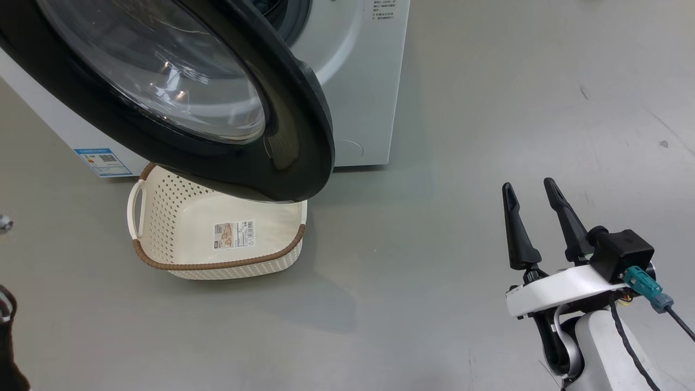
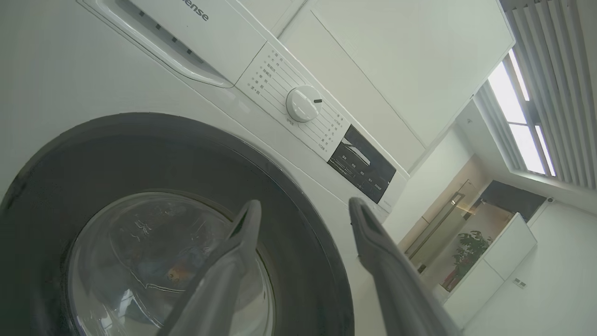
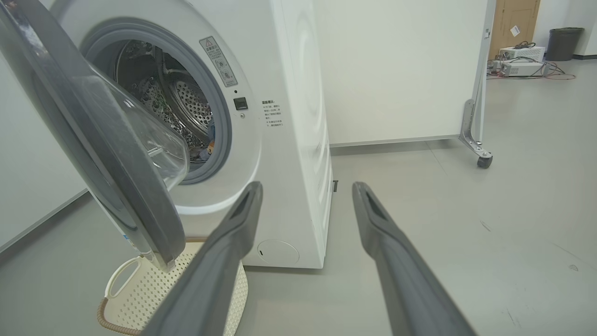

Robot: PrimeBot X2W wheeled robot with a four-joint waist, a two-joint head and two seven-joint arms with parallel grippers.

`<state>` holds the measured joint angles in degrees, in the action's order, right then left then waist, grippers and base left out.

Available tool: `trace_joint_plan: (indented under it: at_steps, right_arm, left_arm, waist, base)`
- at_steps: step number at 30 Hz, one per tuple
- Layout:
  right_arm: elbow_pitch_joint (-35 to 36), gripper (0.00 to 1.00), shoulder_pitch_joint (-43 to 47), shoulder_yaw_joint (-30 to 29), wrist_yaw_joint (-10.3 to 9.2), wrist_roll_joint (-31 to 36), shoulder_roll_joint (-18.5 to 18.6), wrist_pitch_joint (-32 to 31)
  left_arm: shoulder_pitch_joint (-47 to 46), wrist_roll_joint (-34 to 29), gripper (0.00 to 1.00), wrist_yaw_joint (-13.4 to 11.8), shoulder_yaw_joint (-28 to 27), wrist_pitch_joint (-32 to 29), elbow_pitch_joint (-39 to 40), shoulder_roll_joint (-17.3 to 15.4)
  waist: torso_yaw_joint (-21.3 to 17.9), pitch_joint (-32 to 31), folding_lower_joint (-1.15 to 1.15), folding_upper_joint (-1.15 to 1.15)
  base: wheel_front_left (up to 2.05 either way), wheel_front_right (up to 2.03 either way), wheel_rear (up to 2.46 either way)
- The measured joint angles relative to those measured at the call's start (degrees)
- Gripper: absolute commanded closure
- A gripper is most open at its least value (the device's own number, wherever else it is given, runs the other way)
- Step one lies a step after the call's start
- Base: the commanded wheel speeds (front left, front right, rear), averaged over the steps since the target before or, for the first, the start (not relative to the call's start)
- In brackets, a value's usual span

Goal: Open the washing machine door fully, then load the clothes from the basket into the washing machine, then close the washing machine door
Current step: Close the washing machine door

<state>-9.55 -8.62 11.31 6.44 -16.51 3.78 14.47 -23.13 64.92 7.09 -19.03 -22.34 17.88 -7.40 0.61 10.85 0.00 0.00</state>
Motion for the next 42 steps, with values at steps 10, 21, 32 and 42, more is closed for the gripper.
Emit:
trace_joint_plan:
  at_steps: [10, 21, 32, 42]
  right_arm:
    - [0.6, 0.0, -0.2, -0.1, 0.05, 0.0, 0.0, 0.0]
    - [0.9, 0.0, -0.2, -0.2, 0.05, 0.0, 0.0, 0.0]
    - [0.9, 0.0, -0.2, -0.4, 0.07, 0.0, 0.0, 0.0]
    - [1.1, 0.0, -0.2, -0.3, 0.08, 0.5, -0.1, 0.0]
  left_arm:
    - [5.4, -14.3, 0.0, 0.0, 9.8, 10.6, 1.9, -8.3]
    - [14.6, -30.7, 0.0, 0.0, 17.8, 25.0, -6.5, -12.2]
    - [19.4, -38.2, 0.0, 0.2, 19.5, 33.8, -16.2, -9.7]
    - [21.8, -41.8, 0.0, -1.8, 20.5, 36.0, -21.1, -6.9]
  waist:
    - [0.2, 0.8, 0.0, 0.0]
    - [0.2, 1.0, 0.0, 0.0]
    - [0.3, 0.7, 0.0, 0.0]
    - [-0.1, 0.2, 0.0, 0.0]
  base:
    - [0.0, 0.0, 0.0]
    - [0.0, 0.0, 0.0]
    - [0.0, 0.0, 0.0]
    - [0.0, 0.0, 0.0]
